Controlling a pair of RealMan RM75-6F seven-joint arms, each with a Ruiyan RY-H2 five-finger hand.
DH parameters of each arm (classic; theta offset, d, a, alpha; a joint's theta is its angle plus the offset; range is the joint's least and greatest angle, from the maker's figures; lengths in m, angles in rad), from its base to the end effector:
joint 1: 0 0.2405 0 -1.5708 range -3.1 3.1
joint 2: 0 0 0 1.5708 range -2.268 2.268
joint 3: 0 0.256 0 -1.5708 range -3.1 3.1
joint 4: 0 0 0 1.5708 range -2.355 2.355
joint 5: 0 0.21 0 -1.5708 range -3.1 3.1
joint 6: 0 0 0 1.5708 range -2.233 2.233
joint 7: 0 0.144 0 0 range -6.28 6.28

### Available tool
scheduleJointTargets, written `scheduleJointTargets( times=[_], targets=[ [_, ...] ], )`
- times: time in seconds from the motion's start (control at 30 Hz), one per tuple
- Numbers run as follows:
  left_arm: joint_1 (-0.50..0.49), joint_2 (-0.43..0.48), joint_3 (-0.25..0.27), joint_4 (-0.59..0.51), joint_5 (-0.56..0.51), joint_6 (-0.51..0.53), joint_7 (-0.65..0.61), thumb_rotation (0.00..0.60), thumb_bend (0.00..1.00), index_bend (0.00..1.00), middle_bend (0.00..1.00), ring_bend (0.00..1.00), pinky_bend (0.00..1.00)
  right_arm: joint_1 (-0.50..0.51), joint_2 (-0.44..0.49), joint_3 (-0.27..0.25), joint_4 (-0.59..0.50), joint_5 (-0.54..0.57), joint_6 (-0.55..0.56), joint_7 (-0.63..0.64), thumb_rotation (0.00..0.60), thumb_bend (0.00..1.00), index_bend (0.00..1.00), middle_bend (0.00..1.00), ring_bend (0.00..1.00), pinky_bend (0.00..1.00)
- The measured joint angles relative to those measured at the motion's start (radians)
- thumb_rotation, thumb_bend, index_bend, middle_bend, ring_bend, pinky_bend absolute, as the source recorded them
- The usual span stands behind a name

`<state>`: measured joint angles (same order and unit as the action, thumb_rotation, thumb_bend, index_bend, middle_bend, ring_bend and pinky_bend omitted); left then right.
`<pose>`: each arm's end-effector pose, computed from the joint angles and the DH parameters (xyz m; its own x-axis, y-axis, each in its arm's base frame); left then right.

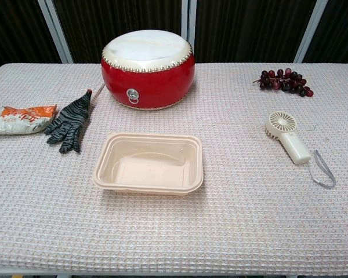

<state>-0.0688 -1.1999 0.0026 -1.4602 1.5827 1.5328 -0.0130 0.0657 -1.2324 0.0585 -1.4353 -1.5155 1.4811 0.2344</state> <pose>-0.3263 0.1662 0.1412 0.4533 0.0096 0.8913 0.8893 -0.0730 -0.4515 -0.3364 -0.1783 0.1390 0.2329 -0.0007 0.9725 -0.9725 0.0048 0.2329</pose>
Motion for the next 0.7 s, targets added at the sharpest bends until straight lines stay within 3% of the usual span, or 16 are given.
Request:
scheduleJointTargets(
  times=[0.7],
  targets=[
    [-0.006, 0.001, 0.003, 0.003, -0.005, -0.018, -0.003, 0.6, 0.0, 0.13, 0.09, 0.0, 0.16, 0.001, 0.0, 0.003, -0.001, 0.007, -0.002, -0.01, 0.6, 0.2, 0.0, 0.0, 0.0, 0.0]
  ],
)
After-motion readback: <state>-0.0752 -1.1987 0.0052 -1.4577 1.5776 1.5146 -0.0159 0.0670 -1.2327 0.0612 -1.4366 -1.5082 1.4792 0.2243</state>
